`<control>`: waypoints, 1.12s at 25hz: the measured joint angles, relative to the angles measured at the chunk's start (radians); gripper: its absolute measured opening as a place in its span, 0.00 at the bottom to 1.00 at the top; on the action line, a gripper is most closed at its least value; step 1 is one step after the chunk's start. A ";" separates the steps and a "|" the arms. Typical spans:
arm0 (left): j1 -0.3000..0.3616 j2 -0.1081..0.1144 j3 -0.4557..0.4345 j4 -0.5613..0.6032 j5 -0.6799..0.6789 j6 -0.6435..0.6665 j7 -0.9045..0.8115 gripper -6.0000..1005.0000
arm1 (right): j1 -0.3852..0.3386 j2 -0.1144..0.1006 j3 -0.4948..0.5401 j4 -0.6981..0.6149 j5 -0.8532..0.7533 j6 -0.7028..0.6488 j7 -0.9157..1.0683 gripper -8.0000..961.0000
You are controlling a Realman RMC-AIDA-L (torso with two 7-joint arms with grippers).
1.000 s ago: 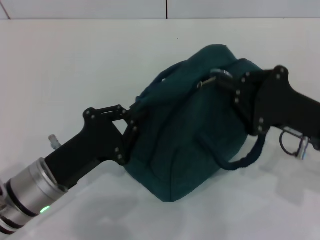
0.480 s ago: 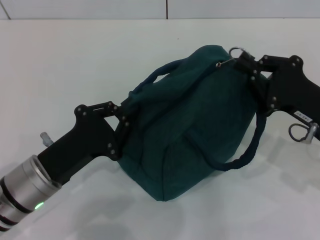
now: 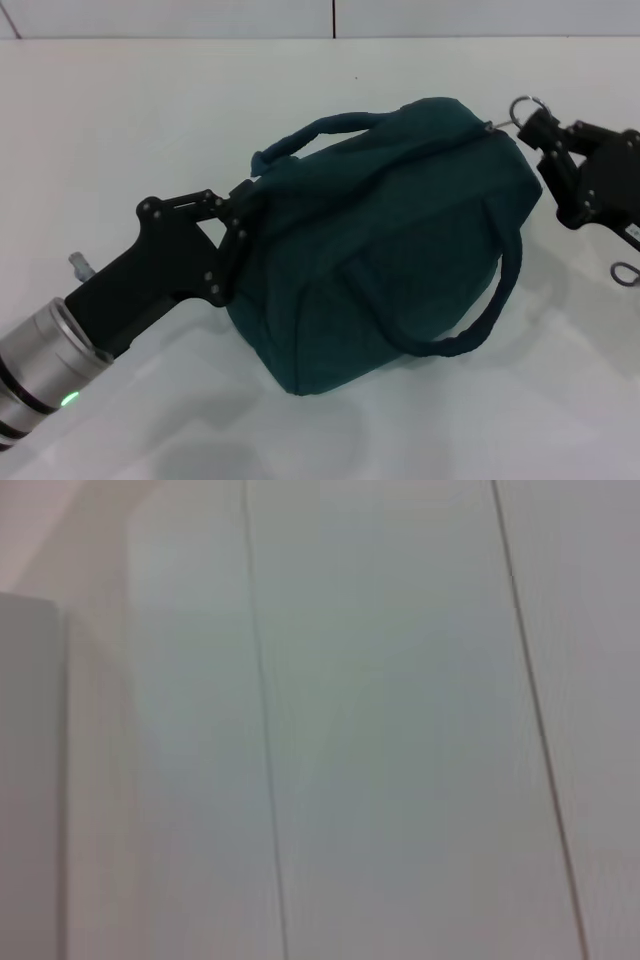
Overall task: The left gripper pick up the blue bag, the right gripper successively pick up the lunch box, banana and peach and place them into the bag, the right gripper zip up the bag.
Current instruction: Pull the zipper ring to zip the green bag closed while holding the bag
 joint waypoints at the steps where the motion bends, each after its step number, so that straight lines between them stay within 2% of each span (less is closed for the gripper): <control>1: 0.002 0.000 0.000 -0.001 -0.006 0.000 -0.001 0.06 | -0.004 0.000 0.000 0.001 0.000 0.004 0.000 0.03; 9: 0.004 0.000 0.000 -0.015 -0.011 0.004 -0.003 0.06 | -0.020 -0.001 0.032 0.020 0.000 0.040 0.036 0.03; 17: 0.000 0.000 0.004 -0.015 -0.009 0.007 -0.001 0.06 | -0.025 -0.003 0.030 0.021 -0.007 0.001 0.039 0.07; 22: 0.000 0.000 0.008 -0.013 -0.006 0.008 0.000 0.06 | -0.055 -0.005 0.061 0.020 -0.001 0.002 -0.004 0.26; 28: -0.006 -0.001 0.010 -0.012 -0.001 0.020 0.002 0.06 | -0.045 -0.003 0.084 0.017 -0.008 0.149 -0.075 0.41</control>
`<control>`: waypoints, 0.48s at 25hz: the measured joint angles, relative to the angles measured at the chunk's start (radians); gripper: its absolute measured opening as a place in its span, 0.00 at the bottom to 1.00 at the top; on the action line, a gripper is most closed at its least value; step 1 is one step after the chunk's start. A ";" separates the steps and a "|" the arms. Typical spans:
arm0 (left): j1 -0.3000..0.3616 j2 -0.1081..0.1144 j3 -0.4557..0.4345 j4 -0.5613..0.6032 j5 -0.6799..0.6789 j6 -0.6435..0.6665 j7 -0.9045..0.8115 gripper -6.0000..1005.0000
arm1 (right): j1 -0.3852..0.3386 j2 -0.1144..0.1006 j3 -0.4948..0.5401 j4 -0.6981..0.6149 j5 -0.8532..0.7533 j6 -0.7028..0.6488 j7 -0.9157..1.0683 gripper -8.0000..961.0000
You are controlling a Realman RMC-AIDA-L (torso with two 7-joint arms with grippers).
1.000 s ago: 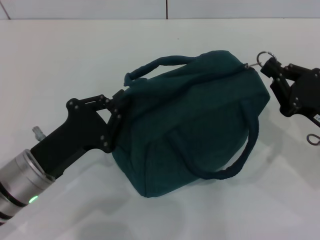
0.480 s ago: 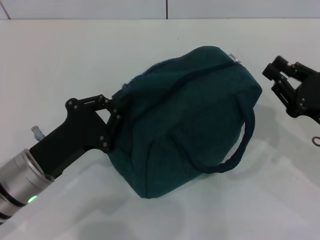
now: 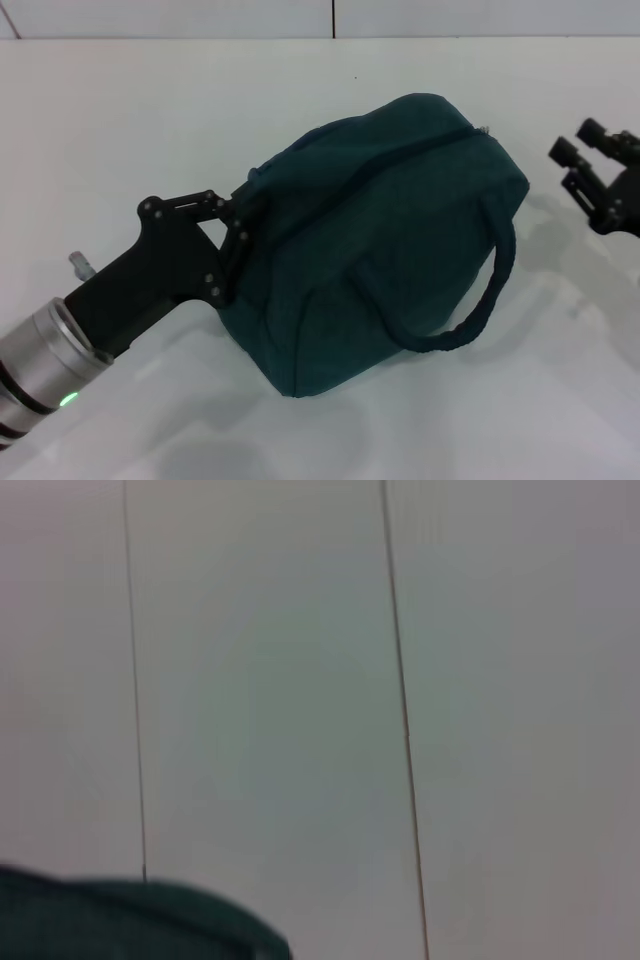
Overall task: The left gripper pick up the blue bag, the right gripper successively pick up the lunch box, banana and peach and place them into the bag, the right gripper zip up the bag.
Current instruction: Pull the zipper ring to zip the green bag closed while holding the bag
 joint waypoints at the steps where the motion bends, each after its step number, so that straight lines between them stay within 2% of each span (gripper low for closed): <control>1: -0.002 0.000 0.000 0.000 0.001 0.000 0.000 0.06 | 0.008 0.003 -0.007 -0.001 -0.001 0.020 -0.012 0.40; 3: -0.006 0.000 0.000 0.002 0.001 0.001 0.000 0.06 | 0.025 0.007 -0.035 -0.002 -0.004 0.038 -0.026 0.37; 7: -0.013 -0.001 0.000 0.000 0.002 0.001 -0.002 0.06 | 0.058 0.009 -0.114 -0.003 -0.005 0.045 -0.033 0.37; 12: -0.014 -0.002 0.000 0.000 0.002 0.002 -0.001 0.06 | 0.060 0.009 -0.141 -0.023 -0.005 0.048 -0.042 0.37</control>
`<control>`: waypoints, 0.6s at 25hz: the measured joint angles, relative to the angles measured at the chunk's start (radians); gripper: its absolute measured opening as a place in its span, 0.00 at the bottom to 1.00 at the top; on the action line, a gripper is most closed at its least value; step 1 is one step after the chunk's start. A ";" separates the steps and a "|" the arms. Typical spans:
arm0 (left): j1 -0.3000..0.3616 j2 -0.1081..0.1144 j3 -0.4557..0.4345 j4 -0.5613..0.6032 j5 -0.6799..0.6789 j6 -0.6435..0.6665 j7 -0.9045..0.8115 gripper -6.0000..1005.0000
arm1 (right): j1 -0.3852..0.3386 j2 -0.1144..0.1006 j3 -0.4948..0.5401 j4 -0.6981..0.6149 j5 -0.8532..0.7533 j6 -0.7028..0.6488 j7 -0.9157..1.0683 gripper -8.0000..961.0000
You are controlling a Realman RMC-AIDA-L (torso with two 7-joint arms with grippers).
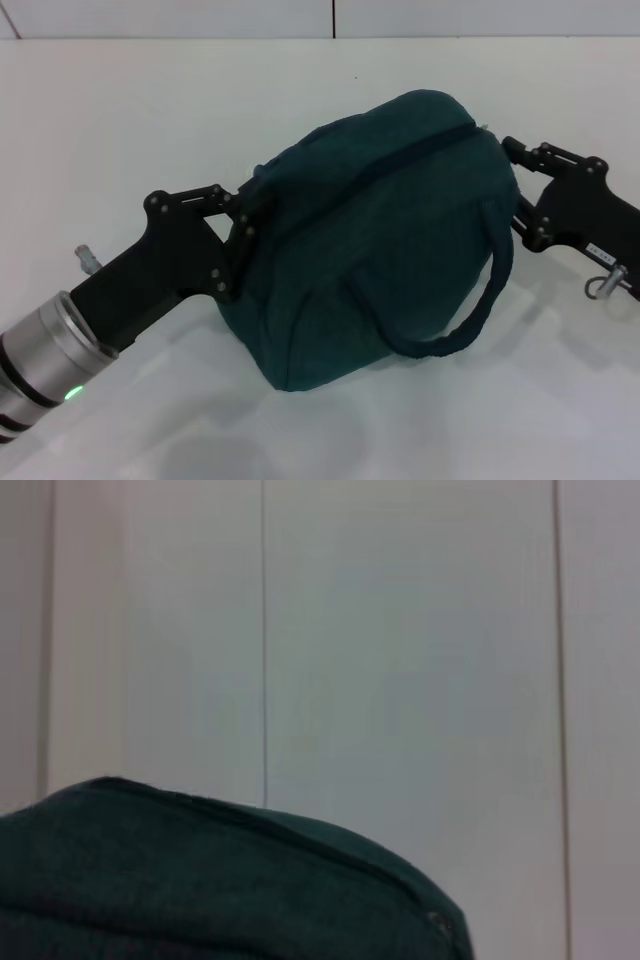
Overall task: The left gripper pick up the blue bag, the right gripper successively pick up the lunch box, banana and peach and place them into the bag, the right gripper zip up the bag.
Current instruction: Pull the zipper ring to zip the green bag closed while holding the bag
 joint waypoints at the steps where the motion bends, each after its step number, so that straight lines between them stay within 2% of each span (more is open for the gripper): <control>1: 0.000 0.000 0.000 0.000 0.000 0.000 0.000 0.06 | 0.000 0.000 -0.007 -0.006 0.000 0.002 0.000 0.37; 15: -0.002 0.000 -0.008 -0.003 -0.005 -0.005 0.001 0.05 | -0.012 -0.001 -0.006 -0.044 0.007 0.037 -0.013 0.37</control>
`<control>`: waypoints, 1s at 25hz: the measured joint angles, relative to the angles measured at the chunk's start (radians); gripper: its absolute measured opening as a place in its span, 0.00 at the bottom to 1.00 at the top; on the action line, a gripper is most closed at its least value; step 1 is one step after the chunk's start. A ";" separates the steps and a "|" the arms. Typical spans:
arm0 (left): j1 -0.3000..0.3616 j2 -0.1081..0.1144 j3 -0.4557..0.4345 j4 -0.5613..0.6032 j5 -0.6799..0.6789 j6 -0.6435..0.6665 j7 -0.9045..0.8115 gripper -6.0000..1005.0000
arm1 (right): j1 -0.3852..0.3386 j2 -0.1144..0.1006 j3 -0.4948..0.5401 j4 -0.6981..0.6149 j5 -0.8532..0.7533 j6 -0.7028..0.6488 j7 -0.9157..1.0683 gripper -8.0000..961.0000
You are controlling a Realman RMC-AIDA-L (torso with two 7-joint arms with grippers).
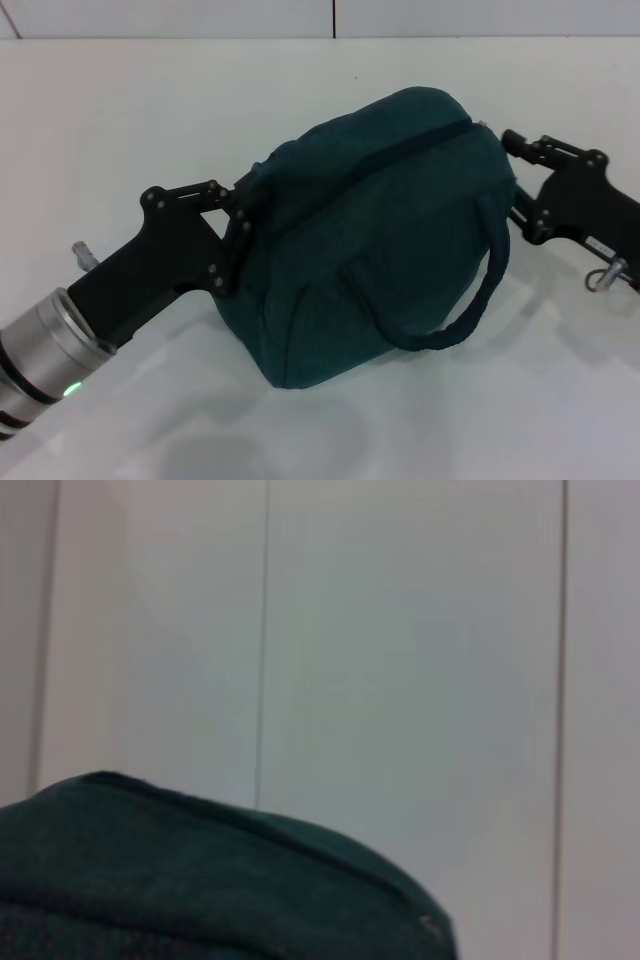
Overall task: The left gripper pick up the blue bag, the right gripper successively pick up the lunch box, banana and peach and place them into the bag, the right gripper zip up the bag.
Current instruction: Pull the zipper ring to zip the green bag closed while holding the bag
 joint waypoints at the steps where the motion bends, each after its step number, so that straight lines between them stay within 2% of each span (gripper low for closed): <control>1: 0.001 0.000 0.000 0.000 0.000 0.000 0.000 0.05 | -0.004 -0.002 0.007 0.000 0.002 -0.002 0.000 0.37; 8: 0.000 0.000 0.001 0.000 -0.002 -0.002 0.001 0.05 | -0.007 -0.004 0.032 0.004 0.000 0.024 -0.001 0.37; 20: -0.007 0.000 0.005 0.000 -0.003 -0.003 0.001 0.05 | 0.025 0.001 -0.076 -0.018 -0.008 0.043 0.004 0.37; 25: -0.001 0.000 0.001 0.000 -0.003 -0.003 0.001 0.05 | 0.007 -0.005 -0.060 -0.031 0.002 0.036 0.004 0.37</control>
